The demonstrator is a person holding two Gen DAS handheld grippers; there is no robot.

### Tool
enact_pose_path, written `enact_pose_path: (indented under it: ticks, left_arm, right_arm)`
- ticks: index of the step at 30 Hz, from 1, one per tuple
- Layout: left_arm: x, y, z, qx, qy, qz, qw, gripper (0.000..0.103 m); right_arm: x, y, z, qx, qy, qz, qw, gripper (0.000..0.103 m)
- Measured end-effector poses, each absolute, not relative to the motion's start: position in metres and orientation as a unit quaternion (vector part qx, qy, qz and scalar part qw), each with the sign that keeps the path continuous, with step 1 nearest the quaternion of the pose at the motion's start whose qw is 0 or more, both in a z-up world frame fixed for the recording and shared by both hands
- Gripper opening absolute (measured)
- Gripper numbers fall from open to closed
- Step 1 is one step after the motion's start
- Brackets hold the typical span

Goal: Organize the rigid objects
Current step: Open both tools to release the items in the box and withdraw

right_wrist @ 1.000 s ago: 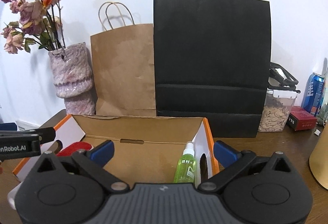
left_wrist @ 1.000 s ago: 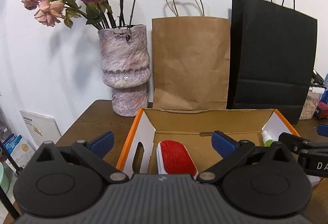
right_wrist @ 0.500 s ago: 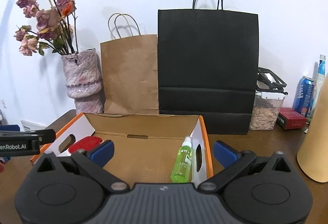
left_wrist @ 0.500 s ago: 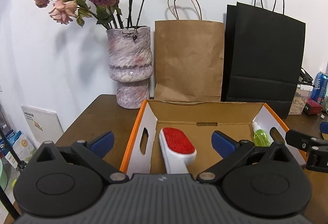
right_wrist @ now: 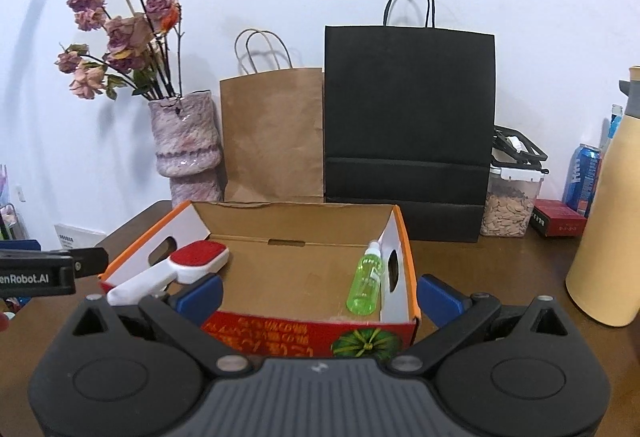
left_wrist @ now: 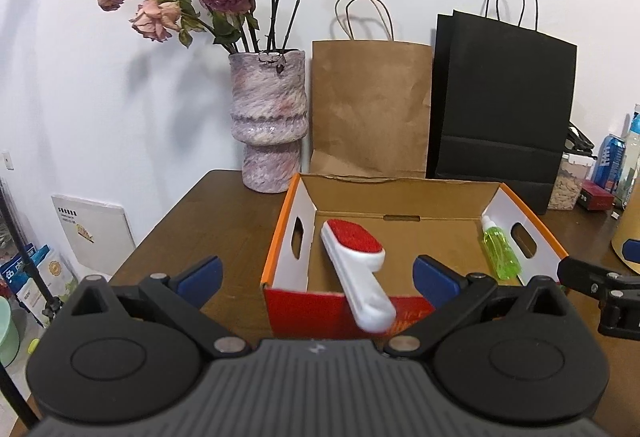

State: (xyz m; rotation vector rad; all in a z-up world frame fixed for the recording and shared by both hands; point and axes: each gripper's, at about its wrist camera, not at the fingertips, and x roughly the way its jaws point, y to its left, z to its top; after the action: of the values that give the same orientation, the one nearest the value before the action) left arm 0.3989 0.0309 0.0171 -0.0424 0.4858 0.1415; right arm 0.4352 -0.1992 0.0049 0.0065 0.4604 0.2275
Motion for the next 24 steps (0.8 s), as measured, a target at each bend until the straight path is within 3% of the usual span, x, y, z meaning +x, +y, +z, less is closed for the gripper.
enact_pose_path:
  ticks: [24]
  left_arm:
    - [0.294, 0.037, 0.008, -0.017, 0.248, 0.061, 0.967, 0.103]
  right_arm:
    - [0.326, -0.204, -0.013, 0.002, 0.247, 0.117, 0.962, 0.103]
